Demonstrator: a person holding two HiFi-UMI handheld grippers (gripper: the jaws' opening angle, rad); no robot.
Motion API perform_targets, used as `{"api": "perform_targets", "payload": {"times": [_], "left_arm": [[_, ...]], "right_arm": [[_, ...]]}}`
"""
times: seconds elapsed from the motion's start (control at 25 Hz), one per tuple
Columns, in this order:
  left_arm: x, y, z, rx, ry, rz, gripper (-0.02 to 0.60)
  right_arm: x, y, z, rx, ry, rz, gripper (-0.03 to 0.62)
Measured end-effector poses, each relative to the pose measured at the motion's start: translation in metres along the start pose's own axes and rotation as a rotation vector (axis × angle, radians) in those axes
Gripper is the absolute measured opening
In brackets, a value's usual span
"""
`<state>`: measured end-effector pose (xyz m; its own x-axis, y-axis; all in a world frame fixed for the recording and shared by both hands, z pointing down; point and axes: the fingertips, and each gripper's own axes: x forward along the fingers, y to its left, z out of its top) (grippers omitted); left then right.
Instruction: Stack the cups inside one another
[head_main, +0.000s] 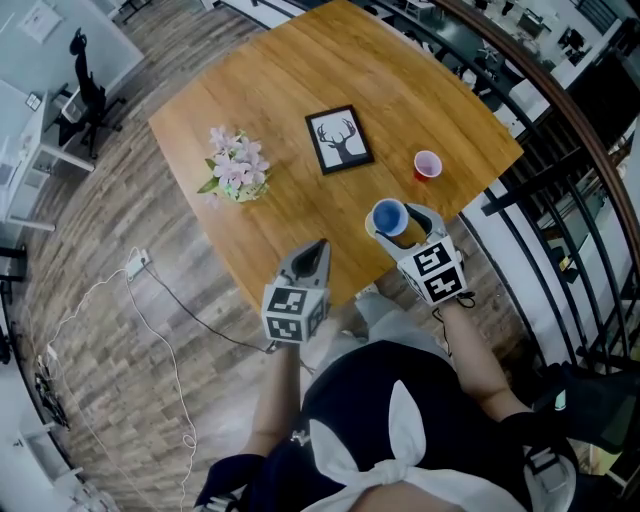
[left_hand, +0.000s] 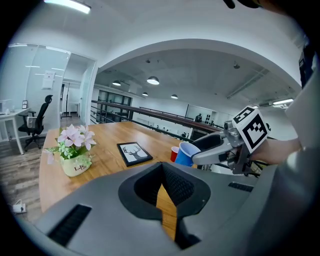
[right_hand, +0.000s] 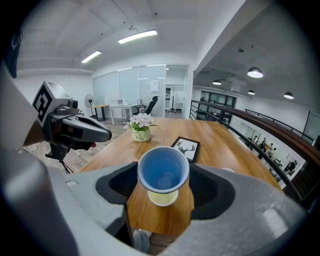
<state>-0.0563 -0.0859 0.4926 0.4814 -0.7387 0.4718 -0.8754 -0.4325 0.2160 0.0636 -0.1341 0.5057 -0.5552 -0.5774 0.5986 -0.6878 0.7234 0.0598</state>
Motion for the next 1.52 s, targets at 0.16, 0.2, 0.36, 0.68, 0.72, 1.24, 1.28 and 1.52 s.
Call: {"api": "perform_targets", "payload": {"times": [0.16, 0.2, 0.36, 0.68, 0.72, 1.24, 1.28, 1.52], "left_arm": [[0.004, 0.001, 0.004, 0.003, 0.011, 0.004, 0.017], [0.005, 0.002, 0.005, 0.003, 0.015, 0.004, 0.017], [0.012, 0.004, -0.001, 0.002, 0.035, -0.003, 0.017], [0.026, 0.008, -0.005, -0.005, 0.056, -0.005, 0.017], [0.027, 0.009, -0.005, -0.006, 0.059, -0.005, 0.018], [0.045, 0.012, -0.001, -0.017, 0.066, 0.000, 0.017], [0.046, 0.012, -0.002, -0.020, 0.069, 0.002, 0.018], [0.052, 0.012, -0.004, -0.023, 0.079, 0.003, 0.017]], "right_arm": [[0.007, 0.000, -0.009, 0.012, 0.019, 0.029, 0.318], [0.010, 0.000, -0.011, 0.013, 0.024, 0.034, 0.319], [0.021, -0.002, -0.021, 0.020, 0.046, 0.052, 0.319], [0.040, -0.003, -0.039, 0.030, 0.093, 0.090, 0.319], [0.042, -0.004, -0.040, 0.034, 0.096, 0.095, 0.320], [0.058, -0.001, -0.058, 0.072, 0.139, 0.167, 0.331], [0.059, -0.001, -0.058, 0.073, 0.140, 0.169, 0.331], [0.060, -0.009, -0.056, 0.079, 0.131, 0.161, 0.331]]}}
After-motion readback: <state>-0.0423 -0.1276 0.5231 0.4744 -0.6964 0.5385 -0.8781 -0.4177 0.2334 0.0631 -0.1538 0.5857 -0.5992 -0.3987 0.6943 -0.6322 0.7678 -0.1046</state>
